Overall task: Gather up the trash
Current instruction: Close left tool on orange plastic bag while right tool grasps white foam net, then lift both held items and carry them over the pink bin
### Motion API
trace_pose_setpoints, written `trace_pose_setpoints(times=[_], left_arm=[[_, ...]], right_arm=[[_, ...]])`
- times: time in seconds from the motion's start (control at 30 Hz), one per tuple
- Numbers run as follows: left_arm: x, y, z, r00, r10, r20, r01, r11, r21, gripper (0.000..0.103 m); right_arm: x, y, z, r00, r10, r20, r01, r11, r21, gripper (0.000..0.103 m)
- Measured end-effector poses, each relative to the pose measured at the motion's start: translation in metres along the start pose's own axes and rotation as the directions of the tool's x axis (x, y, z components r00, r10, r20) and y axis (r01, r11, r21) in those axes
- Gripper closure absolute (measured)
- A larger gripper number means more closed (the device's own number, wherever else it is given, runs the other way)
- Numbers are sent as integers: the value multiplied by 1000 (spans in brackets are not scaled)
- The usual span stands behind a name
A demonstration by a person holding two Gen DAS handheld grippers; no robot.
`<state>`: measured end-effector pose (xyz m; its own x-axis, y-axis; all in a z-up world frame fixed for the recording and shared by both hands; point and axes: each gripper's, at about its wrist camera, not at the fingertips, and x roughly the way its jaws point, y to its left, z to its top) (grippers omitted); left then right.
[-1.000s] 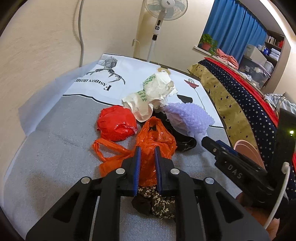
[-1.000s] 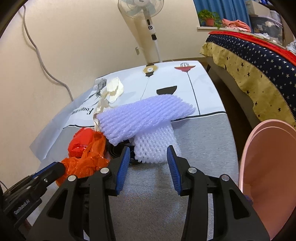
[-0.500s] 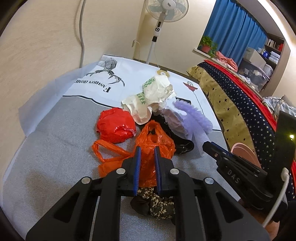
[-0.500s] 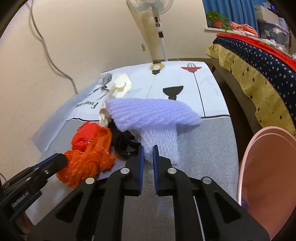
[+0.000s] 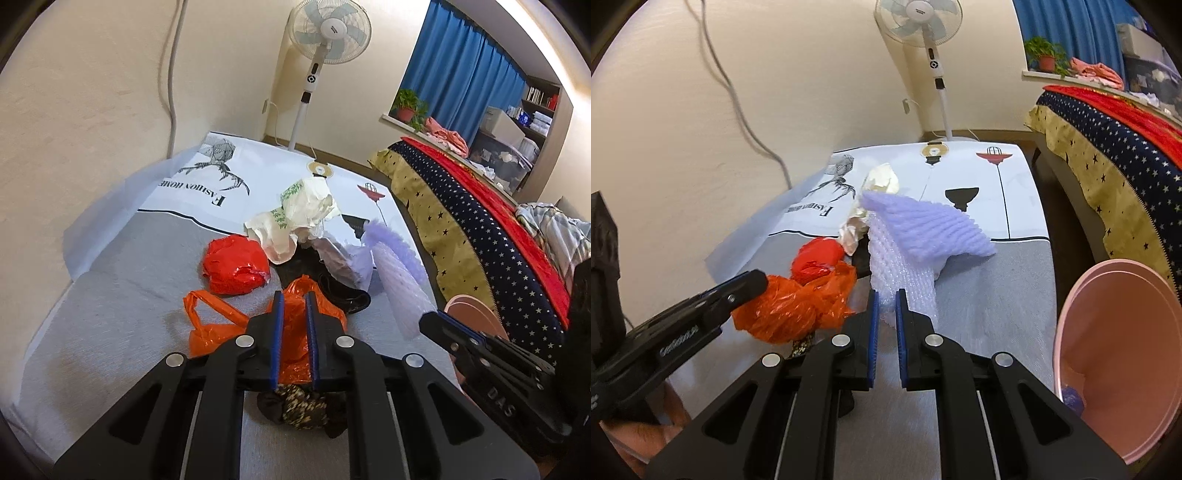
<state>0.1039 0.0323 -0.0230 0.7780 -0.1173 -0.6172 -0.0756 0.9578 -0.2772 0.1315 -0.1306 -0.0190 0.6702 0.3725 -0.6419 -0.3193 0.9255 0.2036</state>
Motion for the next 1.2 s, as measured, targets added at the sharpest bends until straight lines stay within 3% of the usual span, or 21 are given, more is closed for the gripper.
trace_pose_setpoints(times=[0.3, 0.57, 0.7, 0.77, 0.87, 0.93, 1.07, 1.13, 1.2], left_arm=[[-25, -5, -1, 999, -6, 45, 5, 1000, 17, 93], [-38, -10, -3, 998, -8, 64, 5, 999, 41, 103], [-31, -7, -7, 999, -26, 22, 26, 999, 30, 103], [-23, 0, -13, 1000, 5, -3, -5, 1000, 15, 103], [-16, 13, -15, 1000, -2, -29, 1, 999, -45, 95], [-19, 20, -14, 1000, 24, -12, -25, 997, -69, 71], [-18, 29, -17, 997, 68, -26, -70, 993, -97, 59], [-14, 32, -23, 993, 103, -64, -109, 989, -99, 44], [-12, 34, -27, 991, 101, -90, -111, 987, -113, 42]], right_arm=[[-43, 7, -5, 999, -13, 50, 15, 999, -32, 94], [-70, 1, -6, 996, -32, 86, 34, 999, -25, 94], [-76, -2, -7, 995, -36, 92, 38, 999, -19, 94], [-76, -2, -6, 995, -36, 93, 38, 999, -18, 94], [-76, -5, -6, 995, -37, 96, 38, 999, -11, 94], [-76, -7, -5, 994, -37, 99, 38, 999, -3, 94], [-73, -8, -6, 995, -33, 94, 33, 999, 3, 94], [-71, -9, -6, 995, -31, 93, 31, 1000, 5, 94], [-70, -10, -5, 995, -28, 92, 28, 1000, 8, 94]])
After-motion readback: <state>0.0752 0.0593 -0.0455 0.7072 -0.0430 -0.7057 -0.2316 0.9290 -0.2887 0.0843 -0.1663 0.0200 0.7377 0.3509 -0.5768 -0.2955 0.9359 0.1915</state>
